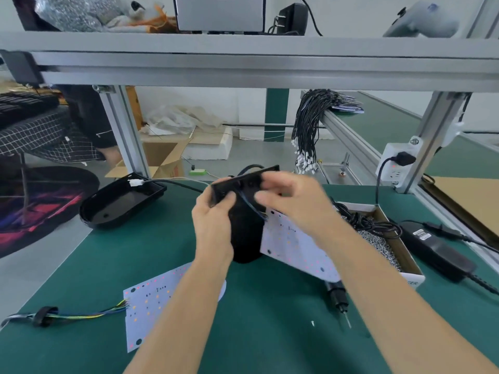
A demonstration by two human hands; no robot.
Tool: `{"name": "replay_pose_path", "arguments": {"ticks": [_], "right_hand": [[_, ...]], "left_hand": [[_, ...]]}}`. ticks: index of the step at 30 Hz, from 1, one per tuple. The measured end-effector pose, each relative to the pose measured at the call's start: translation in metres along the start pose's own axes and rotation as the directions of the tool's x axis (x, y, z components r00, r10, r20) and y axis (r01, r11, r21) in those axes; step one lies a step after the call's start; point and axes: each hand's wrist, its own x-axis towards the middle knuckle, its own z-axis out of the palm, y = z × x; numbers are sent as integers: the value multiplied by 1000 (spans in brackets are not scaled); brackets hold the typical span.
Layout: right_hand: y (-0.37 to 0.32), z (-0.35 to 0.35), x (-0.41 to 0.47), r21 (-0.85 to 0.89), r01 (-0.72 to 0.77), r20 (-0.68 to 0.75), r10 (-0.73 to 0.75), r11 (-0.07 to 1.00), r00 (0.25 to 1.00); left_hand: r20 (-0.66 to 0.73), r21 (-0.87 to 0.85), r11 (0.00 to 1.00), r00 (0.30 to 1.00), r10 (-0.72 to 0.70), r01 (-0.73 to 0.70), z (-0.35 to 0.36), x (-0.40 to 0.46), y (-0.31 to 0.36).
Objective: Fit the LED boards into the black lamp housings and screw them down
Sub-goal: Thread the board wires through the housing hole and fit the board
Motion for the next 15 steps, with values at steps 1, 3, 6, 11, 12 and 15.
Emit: {"name": "replay_pose_path", "arguments": {"ticks": [1, 3, 6, 11, 12, 15], "right_hand": [[0, -14, -1, -39, 79, -114, -83, 996, 990], [0, -42, 1, -90, 29, -317, -57, 996, 947], [5, -51, 10, -50, -405, -50, 403, 913, 914], [4, -24, 21, 172, -631, 587, 435, 757, 682], [3, -21, 25, 229, -626, 599, 400, 745, 694], [-1, -14, 35, 328, -543, 497, 348, 773, 795]], "left_hand": [[4, -40, 998, 999, -48, 48, -6, 5, 3], [93, -99, 985, 987, -132, 142, -18, 12, 9], [258, -76, 969, 943, -210, 236, -26, 11, 15], [410, -13, 949, 867, -283, 316, -17, -3, 18], [435, 6, 950, 855, -282, 311, -16, -4, 19], [470, 26, 958, 842, -264, 286, -14, -5, 21]]}}
